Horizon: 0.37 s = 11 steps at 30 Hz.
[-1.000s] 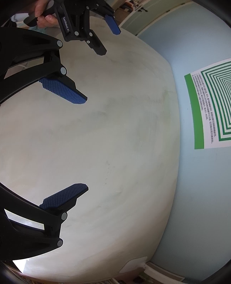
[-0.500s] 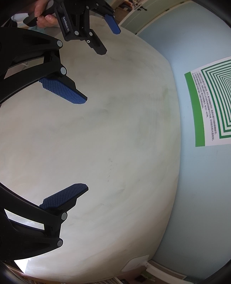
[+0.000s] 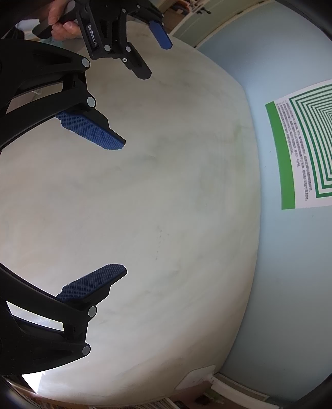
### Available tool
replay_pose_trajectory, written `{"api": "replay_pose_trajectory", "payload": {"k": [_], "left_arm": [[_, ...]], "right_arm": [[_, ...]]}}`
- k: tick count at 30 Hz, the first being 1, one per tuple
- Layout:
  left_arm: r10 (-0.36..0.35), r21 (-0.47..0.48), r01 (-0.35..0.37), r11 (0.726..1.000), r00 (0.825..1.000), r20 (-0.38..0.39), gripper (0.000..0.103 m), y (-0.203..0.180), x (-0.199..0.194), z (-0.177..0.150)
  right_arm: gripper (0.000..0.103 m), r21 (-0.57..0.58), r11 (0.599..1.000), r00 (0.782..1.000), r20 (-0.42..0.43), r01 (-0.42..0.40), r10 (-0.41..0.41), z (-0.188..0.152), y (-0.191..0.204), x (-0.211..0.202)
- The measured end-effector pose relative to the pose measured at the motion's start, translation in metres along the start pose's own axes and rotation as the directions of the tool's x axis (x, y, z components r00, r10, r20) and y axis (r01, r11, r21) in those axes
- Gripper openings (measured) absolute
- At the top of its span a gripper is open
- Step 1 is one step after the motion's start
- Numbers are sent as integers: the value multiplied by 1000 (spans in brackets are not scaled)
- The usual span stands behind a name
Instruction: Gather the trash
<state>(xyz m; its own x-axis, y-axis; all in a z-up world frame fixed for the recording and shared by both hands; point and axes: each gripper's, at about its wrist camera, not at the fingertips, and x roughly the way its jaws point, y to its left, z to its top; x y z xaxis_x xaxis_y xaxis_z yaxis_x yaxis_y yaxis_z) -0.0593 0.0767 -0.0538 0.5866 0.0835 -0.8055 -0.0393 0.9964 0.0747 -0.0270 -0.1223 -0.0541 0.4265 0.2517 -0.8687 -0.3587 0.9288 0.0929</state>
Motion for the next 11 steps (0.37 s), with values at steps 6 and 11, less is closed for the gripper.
{"api": "replay_pose_trajectory", "payload": {"k": [6,11], "left_arm": [[9,9,-9,1000,1000,-21,96,-1,5,1],[-3,6,3,1000,999,-40,96,-1,9,2]], "right_arm": [[90,3,1000,1000,-7,4,-4,2,1,2],[90,8,1000,1000,-8,7,-7,2,1,3]]}}
